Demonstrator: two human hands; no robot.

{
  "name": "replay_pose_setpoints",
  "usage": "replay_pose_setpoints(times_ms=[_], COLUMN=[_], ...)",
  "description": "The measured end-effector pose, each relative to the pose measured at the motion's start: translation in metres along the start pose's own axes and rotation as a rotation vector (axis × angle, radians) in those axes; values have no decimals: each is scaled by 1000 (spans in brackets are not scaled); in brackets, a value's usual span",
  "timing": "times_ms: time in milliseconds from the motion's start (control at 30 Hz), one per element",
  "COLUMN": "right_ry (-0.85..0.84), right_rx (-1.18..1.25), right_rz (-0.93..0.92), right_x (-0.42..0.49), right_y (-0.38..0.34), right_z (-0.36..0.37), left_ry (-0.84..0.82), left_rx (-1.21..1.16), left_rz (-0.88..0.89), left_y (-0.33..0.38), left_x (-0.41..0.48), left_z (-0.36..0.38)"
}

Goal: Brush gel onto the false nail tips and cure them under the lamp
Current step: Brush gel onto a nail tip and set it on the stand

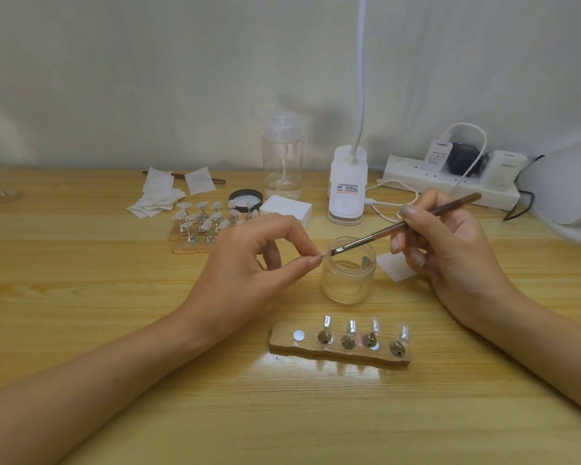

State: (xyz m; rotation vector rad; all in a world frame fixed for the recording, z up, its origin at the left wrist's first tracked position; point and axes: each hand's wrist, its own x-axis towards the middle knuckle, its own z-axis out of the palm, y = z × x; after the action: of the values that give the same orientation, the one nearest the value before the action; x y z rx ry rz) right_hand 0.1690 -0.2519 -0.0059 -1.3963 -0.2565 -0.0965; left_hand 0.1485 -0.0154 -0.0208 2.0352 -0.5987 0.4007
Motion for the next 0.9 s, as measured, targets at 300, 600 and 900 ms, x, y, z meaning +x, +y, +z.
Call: replay_pose_setpoints(times_ms=[300,600,900], right_ry=[17,16,8], right_rx=[10,2,4], right_rz=[5,-10,-20], right_x=[0,1,0], right_y=[0,0,0], right_z=[0,0,0], left_ry=[-16,-27,-39], left_rx=[-10,-20,-42], left_rz=[-8,-44,-50], left_y=[-1,-1,-1], left_x=[0,1,1], left_z=[1,1,1])
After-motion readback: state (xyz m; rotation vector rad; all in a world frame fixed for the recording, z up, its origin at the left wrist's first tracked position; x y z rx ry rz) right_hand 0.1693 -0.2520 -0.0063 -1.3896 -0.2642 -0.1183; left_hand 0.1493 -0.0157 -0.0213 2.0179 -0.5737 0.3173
